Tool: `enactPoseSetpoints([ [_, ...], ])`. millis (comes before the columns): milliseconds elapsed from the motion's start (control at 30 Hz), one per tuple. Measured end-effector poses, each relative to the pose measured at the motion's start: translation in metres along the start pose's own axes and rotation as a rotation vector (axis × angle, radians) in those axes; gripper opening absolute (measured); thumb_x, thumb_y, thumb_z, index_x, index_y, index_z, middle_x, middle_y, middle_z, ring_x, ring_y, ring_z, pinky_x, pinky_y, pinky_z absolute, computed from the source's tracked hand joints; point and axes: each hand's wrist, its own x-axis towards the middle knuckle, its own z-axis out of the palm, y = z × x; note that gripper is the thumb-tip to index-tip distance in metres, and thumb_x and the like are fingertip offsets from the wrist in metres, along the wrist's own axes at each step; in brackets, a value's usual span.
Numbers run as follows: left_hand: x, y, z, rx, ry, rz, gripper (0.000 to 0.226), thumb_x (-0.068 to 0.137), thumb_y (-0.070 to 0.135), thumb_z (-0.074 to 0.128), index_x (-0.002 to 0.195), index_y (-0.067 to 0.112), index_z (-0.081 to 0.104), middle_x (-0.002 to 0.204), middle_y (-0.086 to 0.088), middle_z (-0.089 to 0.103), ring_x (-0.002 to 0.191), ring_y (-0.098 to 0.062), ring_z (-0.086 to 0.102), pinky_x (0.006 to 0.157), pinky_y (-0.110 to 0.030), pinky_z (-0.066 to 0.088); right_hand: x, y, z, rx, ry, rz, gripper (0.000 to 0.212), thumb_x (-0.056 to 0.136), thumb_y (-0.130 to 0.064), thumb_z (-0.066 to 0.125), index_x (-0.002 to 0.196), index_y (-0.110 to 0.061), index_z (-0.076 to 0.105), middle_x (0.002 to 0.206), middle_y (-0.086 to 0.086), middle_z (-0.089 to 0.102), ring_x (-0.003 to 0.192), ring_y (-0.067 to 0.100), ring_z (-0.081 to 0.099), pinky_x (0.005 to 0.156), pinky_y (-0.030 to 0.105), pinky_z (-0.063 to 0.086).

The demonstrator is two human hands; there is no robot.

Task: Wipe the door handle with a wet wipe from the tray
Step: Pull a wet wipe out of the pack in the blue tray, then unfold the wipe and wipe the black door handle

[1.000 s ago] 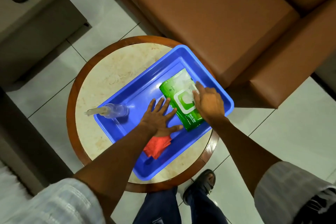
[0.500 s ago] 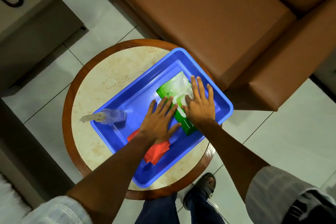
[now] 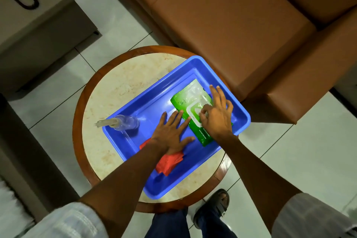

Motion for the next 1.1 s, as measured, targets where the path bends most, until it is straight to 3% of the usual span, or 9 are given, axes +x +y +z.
enactPoseSetpoints([
  [167, -0.004, 0.0, -0.007, -0.014, -0.061, -0.033, 0.081, 0.087, 0.075, 0.012, 0.153, 0.028, 0.0, 0.163, -0.005, -0.008, 0.149, -0.024, -0.014, 0.118, -0.055, -0.011, -0.026, -0.001, -0.023, 0.202, 0.122, -0.088, 0.01, 0.075, -0.018, 0.073, 0.07, -0.013, 0.065, 0.149, 0.012, 0.041, 0.14, 0.031, 0.031, 0.097, 0.044, 0.033],
  [300, -0.017, 0.011, -0.022, -0.153, 0.065, -0.129, 0.058, 0.097, 0.053, 0.035, 0.148, 0.025, 0.031, 0.163, -0.004, 0.013, 0.15, -0.024, -0.001, 0.119, -0.05, 0.004, -0.058, 0.003, -0.053, 0.692, 0.228, 0.173, 0.01, 0.079, -0.012, 0.073, 0.074, -0.011, 0.065, 0.099, 0.003, 0.069, 0.093, 0.013, 0.063, 0.083, 0.032, 0.048],
  [400, -0.03, 0.048, -0.052, -0.827, 0.232, -0.265, 0.027, 0.098, 0.038, 0.05, 0.114, 0.025, 0.067, 0.127, -0.003, 0.065, 0.127, -0.022, 0.051, 0.099, -0.034, 0.04, -0.083, 0.018, -0.089, 1.15, 0.254, 0.527, 0.016, 0.084, -0.007, 0.069, 0.071, -0.01, 0.06, 0.067, 0.001, 0.067, 0.061, 0.008, 0.062, 0.065, 0.025, 0.051],
  [467, -0.039, 0.08, -0.081, -1.318, 0.167, -0.26, 0.027, 0.091, 0.049, 0.056, 0.093, 0.028, 0.074, 0.1, 0.002, 0.077, 0.105, -0.017, 0.066, 0.081, -0.029, 0.046, -0.098, 0.027, -0.109, 1.305, 0.227, 0.615, 0.018, 0.085, -0.005, 0.067, 0.071, -0.011, 0.058, 0.061, 0.0, 0.067, 0.057, 0.012, 0.061, 0.059, 0.023, 0.052],
  [533, -0.045, 0.12, -0.111, -1.485, 0.041, -0.153, 0.03, 0.086, 0.058, 0.057, 0.086, 0.033, 0.075, 0.091, 0.008, 0.078, 0.096, -0.009, 0.069, 0.075, -0.026, 0.049, -0.116, 0.041, -0.135, 1.403, 0.222, 0.639, 0.016, 0.084, -0.004, 0.067, 0.074, -0.011, 0.058, 0.065, 0.001, 0.068, 0.062, 0.015, 0.064, 0.057, 0.023, 0.053],
  [767, -0.034, 0.255, -0.178, -1.516, 0.063, 0.08, 0.012, 0.084, 0.021, 0.072, 0.096, 0.021, 0.073, 0.08, 0.007, 0.076, 0.074, -0.009, 0.068, 0.07, -0.024, 0.05, -0.178, 0.133, -0.21, 1.572, 0.247, 0.577, 0.032, 0.08, -0.002, 0.07, 0.107, -0.017, 0.064, 0.089, 0.001, 0.075, 0.079, 0.015, 0.069, 0.066, 0.023, 0.054],
  [867, -0.014, 0.316, -0.199, -1.449, 0.05, 0.117, 0.009, 0.081, 0.02, 0.074, 0.09, 0.02, 0.075, 0.083, 0.004, 0.077, 0.075, -0.009, 0.069, 0.067, -0.022, 0.052, -0.196, 0.186, -0.238, 1.578, 0.278, 0.559, 0.029, 0.08, -0.004, 0.07, 0.106, -0.017, 0.067, 0.094, 0.004, 0.075, 0.082, 0.016, 0.068, 0.067, 0.025, 0.051],
  [1000, 0.012, 0.417, -0.231, -1.388, 0.077, 0.171, 0.008, 0.082, 0.014, 0.073, 0.085, 0.02, 0.07, 0.083, 0.003, 0.077, 0.075, -0.013, 0.069, 0.064, -0.023, 0.053, -0.221, 0.275, -0.298, 1.651, 0.293, 0.512, 0.027, 0.075, -0.03, 0.07, 0.096, -0.013, 0.07, 0.09, 0.006, 0.073, 0.081, 0.02, 0.066, 0.067, 0.028, 0.051],
  [1100, 0.027, 0.489, -0.257, -1.335, 0.052, 0.286, 0.012, 0.084, 0.011, 0.07, 0.091, 0.02, 0.07, 0.092, -0.001, 0.077, 0.084, -0.02, 0.072, 0.069, -0.027, 0.057, -0.241, 0.334, -0.347, 1.538, 0.377, 0.498, 0.025, 0.078, -0.022, 0.074, 0.1, -0.01, 0.069, 0.092, 0.009, 0.076, 0.079, 0.023, 0.07, 0.064, 0.026, 0.053],
])
